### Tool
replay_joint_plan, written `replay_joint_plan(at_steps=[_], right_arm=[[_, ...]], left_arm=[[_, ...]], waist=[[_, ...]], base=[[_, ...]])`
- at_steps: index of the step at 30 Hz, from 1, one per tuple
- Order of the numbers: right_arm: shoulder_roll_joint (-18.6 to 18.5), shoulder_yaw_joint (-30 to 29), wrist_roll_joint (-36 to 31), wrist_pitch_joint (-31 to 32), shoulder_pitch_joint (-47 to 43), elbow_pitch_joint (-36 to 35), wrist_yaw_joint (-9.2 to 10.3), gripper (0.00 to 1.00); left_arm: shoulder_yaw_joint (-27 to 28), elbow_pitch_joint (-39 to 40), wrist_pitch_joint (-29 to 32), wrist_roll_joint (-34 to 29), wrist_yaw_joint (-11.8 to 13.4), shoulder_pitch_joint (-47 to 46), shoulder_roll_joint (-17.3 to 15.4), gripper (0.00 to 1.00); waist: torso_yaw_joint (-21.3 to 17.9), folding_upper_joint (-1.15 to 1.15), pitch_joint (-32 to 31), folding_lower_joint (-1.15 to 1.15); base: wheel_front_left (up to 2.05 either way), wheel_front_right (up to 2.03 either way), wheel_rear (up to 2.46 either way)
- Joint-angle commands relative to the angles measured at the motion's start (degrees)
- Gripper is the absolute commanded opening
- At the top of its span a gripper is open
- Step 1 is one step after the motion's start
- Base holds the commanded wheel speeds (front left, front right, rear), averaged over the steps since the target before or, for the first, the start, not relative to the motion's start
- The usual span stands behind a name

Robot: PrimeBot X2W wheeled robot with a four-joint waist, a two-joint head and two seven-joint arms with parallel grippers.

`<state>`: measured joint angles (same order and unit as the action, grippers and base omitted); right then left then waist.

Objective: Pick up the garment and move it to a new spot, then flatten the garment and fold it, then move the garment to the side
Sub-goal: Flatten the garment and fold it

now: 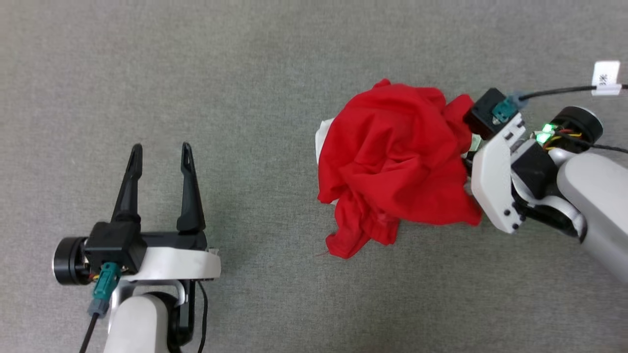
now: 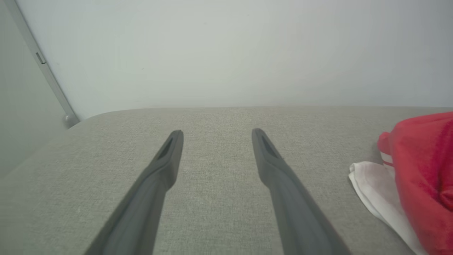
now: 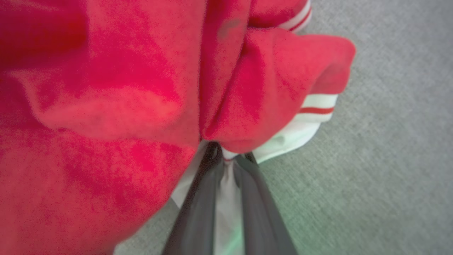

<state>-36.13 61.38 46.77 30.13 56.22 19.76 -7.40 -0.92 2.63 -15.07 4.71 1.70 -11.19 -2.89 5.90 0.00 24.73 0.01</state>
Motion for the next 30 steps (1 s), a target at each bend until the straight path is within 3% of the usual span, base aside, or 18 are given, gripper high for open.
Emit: replay_joint_plan(at_steps=[1, 7, 15, 20, 25, 26, 27, 30], right_arm=[[-1.4, 1.2, 0.1, -0.8, -1.2, 0.1, -0.15, 0.00], [-9.3, -0.8, 1.3, -7.8, -1.4, -6.3, -0.08, 0.00], [-20.4, -7.9, 7.6, -10.8, -15.3, -9.8, -0.07, 0.00], [-20.3, -10.7, 10.9, -10.6, -25.4, -4.7, -0.07, 0.00], [-16.3, -11.0, 9.3, -10.3, -31.3, 2.7, -0.02, 0.00], [-15.3, -11.9, 9.2, -11.1, -31.5, 3.5, -0.01, 0.15], [-14.5, -12.9, 8.8, -12.3, -31.3, 3.9, 0.00, 1.00], [-13.7, -16.2, 6.6, -16.7, -30.1, 3.4, -0.06, 1.00]], left_arm=[[0.1, 0.0, -0.2, -0.3, 0.3, 0.7, 0.0, 1.00], [0.3, 0.0, -0.2, -0.4, 0.9, 3.4, 0.0, 1.00], [0.8, 0.7, -0.2, -0.2, 1.3, 6.1, 0.0, 1.00], [0.8, 0.7, -0.2, -0.6, 0.7, 5.6, 0.0, 1.00], [0.4, -0.2, -0.2, -0.9, 0.4, 4.9, 0.0, 1.00], [0.5, -0.4, -0.2, -1.0, 0.5, 4.8, 0.0, 1.00], [0.7, -0.5, -0.2, -1.1, 0.5, 4.9, 0.0, 1.00], [1.2, -1.1, -0.2, -1.5, 0.5, 5.8, 0.0, 1.00]], waist=[[-0.9, 0.00, -2.3, -0.01], [-2.3, 0.00, -7.2, -0.01], [-3.7, 0.00, -9.2, -0.01], [-3.8, 0.00, -8.3, -0.01], [-3.4, 0.00, -8.0, -0.01], [-3.4, 0.00, -8.1, -0.01], [-3.5, 0.00, -8.5, -0.01], [-3.9, 0.00, -10.0, -0.01]], base=[[0.00, 0.00, 0.00], [0.00, 0.00, 0.00], [0.00, 0.00, 0.00], [0.00, 0.00, 0.00], [0.00, 0.00, 0.00], [0.00, 0.00, 0.00], [0.00, 0.00, 0.00], [0.00, 0.00, 0.00]])
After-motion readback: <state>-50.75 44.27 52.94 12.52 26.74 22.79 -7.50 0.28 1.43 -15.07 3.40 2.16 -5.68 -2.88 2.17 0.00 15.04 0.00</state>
